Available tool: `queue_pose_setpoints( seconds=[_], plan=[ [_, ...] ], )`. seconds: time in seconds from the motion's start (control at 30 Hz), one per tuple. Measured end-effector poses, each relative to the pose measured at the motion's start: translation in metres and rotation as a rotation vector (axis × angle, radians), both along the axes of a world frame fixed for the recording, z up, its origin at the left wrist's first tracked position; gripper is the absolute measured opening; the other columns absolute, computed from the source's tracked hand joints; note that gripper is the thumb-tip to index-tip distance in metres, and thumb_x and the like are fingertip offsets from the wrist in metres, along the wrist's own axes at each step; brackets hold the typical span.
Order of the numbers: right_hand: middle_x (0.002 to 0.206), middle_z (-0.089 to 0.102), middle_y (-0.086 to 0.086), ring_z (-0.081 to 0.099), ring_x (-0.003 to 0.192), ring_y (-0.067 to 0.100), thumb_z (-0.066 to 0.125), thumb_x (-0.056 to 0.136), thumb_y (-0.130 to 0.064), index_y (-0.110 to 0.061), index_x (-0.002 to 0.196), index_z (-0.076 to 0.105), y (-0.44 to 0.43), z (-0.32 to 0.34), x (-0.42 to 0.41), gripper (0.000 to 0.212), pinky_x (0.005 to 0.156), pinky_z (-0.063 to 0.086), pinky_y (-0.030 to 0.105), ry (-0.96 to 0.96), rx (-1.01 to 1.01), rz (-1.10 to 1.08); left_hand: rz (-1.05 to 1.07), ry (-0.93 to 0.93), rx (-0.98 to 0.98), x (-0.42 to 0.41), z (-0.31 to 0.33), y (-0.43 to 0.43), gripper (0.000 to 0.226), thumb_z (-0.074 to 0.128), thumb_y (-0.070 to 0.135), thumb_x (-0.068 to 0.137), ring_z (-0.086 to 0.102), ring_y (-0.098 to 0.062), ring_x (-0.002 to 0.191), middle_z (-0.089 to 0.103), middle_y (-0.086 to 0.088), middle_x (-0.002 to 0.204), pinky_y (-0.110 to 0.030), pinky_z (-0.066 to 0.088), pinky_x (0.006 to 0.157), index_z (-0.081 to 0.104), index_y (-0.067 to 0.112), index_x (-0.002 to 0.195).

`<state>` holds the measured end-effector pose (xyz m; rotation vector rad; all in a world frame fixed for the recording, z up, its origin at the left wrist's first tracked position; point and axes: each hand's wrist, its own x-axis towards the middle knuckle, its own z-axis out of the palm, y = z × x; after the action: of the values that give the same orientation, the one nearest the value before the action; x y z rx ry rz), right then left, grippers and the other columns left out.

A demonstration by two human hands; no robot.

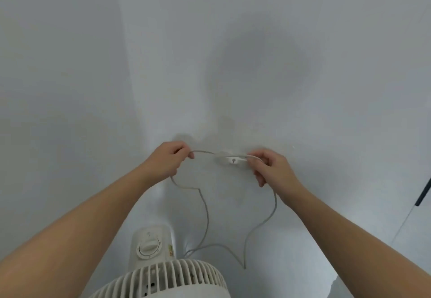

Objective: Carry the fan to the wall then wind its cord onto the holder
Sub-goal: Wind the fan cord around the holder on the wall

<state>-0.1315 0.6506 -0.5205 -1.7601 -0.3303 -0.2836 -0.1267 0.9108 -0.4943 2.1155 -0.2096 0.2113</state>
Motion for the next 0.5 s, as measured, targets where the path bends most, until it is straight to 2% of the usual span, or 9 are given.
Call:
queue_pose_setpoints(
  seconds=[0.03,0.1,0.23,0.27,0.33,0.4,0.5],
  plan=[
    [0.05,0.047,-0.003,0.04,0.042,0.012,0.062,0.091,-0.011,-0.008,0.083,0.067,0.004,0.006,-0.001,0.01,0.041,0.036,0.022,-0.009,-0.062,0.016,-0.023,-0.016,-0.037,0.0,0.004,-0.011,0.027,0.046,0.018,0.096,0.035,-0.016,0.054,0.037,-0.001,0.061,-0.029,0.035,0.053,0.067,0.009,0.081],
    [0.044,0.041,-0.01,0.034,0.041,0.009,0.06,0.09,-0.011,-0.012,0.075,0.069,0.005,0.012,0.002,0.018,0.04,0.029,0.02,-0.018,-0.115,-0.024,-0.044,-0.048,-0.113,0.001,0.006,-0.025,0.025,0.048,0.016,0.096,0.039,-0.016,0.053,0.041,-0.002,0.059,-0.029,0.037,0.056,0.067,0.008,0.082],
    [0.044,0.031,-0.006,0.024,0.038,0.009,0.048,0.092,-0.001,-0.013,0.068,0.063,-0.021,0.015,0.011,0.031,0.036,0.019,0.017,0.052,0.206,-0.18,-0.126,0.023,-0.091,-0.002,-0.016,-0.022,0.02,0.055,0.012,0.094,0.055,-0.016,0.056,0.054,-0.002,0.058,-0.041,0.054,0.075,0.062,0.009,0.076],
    [0.044,0.032,-0.006,0.024,0.037,0.008,0.047,0.092,0.001,-0.012,0.068,0.063,-0.026,0.014,0.012,0.031,0.036,0.019,0.016,0.054,0.205,-0.194,-0.146,0.064,-0.118,-0.002,-0.023,-0.02,0.021,0.054,0.01,0.095,0.056,-0.017,0.055,0.053,-0.003,0.058,-0.044,0.055,0.078,0.061,0.007,0.076],
    [0.041,0.036,-0.01,0.028,0.037,0.006,0.05,0.089,0.001,-0.009,0.067,0.063,-0.027,0.011,0.009,0.028,0.037,0.023,0.018,0.009,0.017,-0.19,-0.128,0.083,-0.19,0.0,-0.032,-0.019,0.023,0.051,0.009,0.096,0.054,-0.016,0.049,0.048,-0.004,0.058,-0.046,0.058,0.073,0.062,0.005,0.076],
    [0.041,0.041,-0.014,0.033,0.038,0.004,0.059,0.088,-0.003,-0.009,0.065,0.062,-0.02,0.006,0.006,0.024,0.042,0.028,0.019,-0.011,-0.164,-0.136,-0.063,0.006,-0.201,0.004,-0.03,-0.022,0.025,0.051,0.009,0.095,0.049,-0.016,0.044,0.046,-0.003,0.054,-0.044,0.059,0.062,0.065,0.008,0.074],
    [0.045,0.047,-0.015,0.038,0.041,0.001,0.07,0.082,-0.01,-0.018,0.071,0.067,-0.011,0.009,0.005,0.014,0.045,0.032,0.019,0.06,-0.331,0.021,0.055,-0.162,-0.161,0.009,-0.014,-0.028,0.026,0.056,0.016,0.093,0.045,-0.013,0.044,0.046,0.008,0.047,-0.03,0.044,0.052,0.068,0.019,0.07]
  ],
)
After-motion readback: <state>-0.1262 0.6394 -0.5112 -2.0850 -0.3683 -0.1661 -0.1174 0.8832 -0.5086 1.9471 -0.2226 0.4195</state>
